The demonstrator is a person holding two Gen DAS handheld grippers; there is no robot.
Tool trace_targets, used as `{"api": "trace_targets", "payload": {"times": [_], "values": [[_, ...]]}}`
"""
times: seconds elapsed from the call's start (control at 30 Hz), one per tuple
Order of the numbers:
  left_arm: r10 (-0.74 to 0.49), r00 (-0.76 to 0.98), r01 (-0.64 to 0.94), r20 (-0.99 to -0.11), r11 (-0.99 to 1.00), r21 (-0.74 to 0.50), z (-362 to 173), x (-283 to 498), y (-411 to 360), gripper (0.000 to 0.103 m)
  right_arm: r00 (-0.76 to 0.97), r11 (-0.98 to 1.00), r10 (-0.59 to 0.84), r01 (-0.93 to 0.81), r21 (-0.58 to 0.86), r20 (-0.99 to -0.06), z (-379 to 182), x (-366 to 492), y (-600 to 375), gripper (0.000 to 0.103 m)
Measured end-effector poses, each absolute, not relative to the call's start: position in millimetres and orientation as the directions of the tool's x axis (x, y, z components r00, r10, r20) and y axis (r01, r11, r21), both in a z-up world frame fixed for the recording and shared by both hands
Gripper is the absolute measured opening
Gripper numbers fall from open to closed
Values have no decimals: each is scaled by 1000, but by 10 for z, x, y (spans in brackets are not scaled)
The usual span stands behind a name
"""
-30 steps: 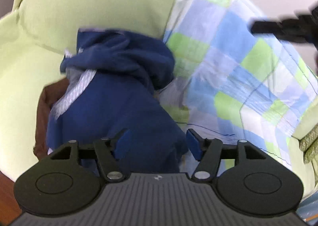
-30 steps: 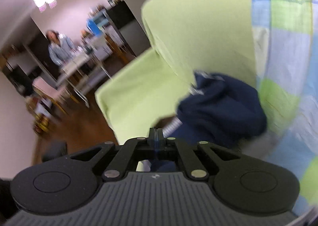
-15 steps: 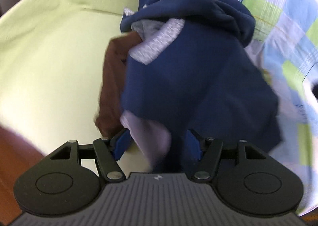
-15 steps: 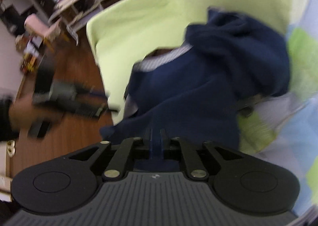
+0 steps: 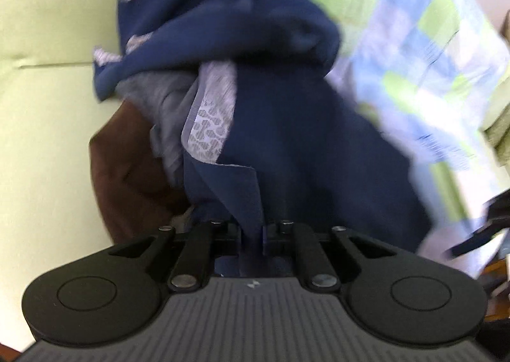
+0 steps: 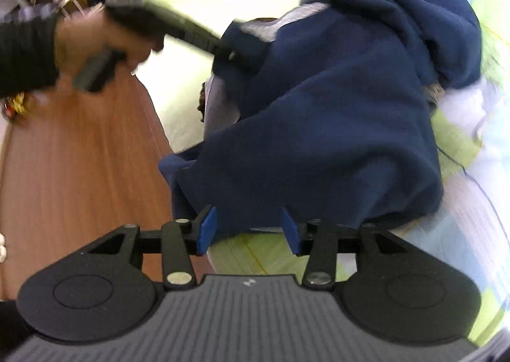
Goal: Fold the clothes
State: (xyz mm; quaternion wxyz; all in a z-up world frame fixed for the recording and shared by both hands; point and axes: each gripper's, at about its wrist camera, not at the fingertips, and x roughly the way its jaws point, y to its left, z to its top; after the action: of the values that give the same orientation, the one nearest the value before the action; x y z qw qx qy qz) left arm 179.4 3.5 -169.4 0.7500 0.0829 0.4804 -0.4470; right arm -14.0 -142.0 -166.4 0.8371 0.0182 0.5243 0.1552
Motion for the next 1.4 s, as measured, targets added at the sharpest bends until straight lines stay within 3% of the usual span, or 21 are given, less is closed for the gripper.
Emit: {"api": "trace_targets", "payload": {"times": [0.1, 0.33, 0.47, 0.6, 0.73, 0.77, 0.8, 0.87, 0.93, 1.0, 1.07, 1.23, 1.4], "values": [[-544, 153, 762, -825, 596, -252, -1539, 1792, -33, 9, 439, 951, 263, -268, 154, -859, -1681, -123, -1188, 61], [-495, 173, 784, -852, 592, -184, -1483, 1767, -111, 8, 501, 951, 214, -303, 61, -839, -1914, -128, -691, 61], [-513, 139, 831, -847, 526, -183, -1508, 1776, -183, 8, 510, 932, 124, -354, -76, -851, -2140, -138, -376, 47], [-522, 93, 861, -848, 470, -195, -1636, 1901, -145, 8, 523, 885, -30, -382, -265, -852, -2453, -128, -49, 47], [-529, 67, 883, -846, 426, -197, -1765, 1994, -68, 8, 512, 860, -126, -371, -351, -850, -2593, -128, 85, 46], [-532, 61, 898, -844, 398, -186, -1785, 2002, -24, 8, 515, 869, -137, -348, -353, -846, -2565, -129, 78, 31], [-534, 56, 907, -844, 380, -180, -1781, 1995, -3, 8, 512, 895, -135, -304, -327, -848, -2507, -126, 30, 8], [-537, 47, 926, -842, 340, -165, -1770, 1981, 41, 9, 525, 931, -122, -233, -280, -842, -2349, -133, -59, 7], [-534, 43, 951, -844, 280, -128, -1728, 1952, 105, 17, 557, 954, -112, -172, -246, -823, -2082, -161, -168, 6], [-531, 39, 974, -847, 208, -85, -1667, 1937, 207, 44, 581, 964, -123, -124, -237, -805, -1816, -193, -257, 6], [-526, 62, 988, -848, 154, -23, -1639, 1925, 274, 54, 599, 968, -145, -81, -239, -788, -1560, -229, -329, 6], [-534, 136, 972, -835, -91, 217, -1773, 1813, 407, 58, 622, 967, -215, 26, -255, -753, -1032, -271, -491, 6], [-571, 204, 796, -795, -375, 474, -2025, 1652, 521, 59, 623, 962, -254, 80, -263, -740, -855, -191, -570, 6]]}}
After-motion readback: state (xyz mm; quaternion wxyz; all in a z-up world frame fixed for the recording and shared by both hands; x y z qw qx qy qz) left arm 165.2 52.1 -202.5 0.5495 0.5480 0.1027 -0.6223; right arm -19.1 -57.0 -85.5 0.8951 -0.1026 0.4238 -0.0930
